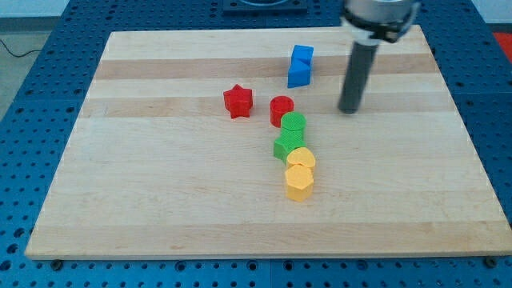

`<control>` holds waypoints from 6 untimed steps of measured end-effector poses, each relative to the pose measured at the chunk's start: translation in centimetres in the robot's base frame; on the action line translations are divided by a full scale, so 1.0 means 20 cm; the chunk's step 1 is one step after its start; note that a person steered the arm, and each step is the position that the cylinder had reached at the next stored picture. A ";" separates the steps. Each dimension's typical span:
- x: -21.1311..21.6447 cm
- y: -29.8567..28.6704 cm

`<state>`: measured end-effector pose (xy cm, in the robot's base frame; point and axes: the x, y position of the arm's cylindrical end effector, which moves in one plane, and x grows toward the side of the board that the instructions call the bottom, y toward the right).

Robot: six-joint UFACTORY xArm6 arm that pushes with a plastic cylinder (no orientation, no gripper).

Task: Move the red star diagonal top left to the red circle

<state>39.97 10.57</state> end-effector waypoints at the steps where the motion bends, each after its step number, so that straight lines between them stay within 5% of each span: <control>1: 0.05 -0.37; 3: 0.08 -0.73; 6: -0.03 -0.65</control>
<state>39.47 -2.36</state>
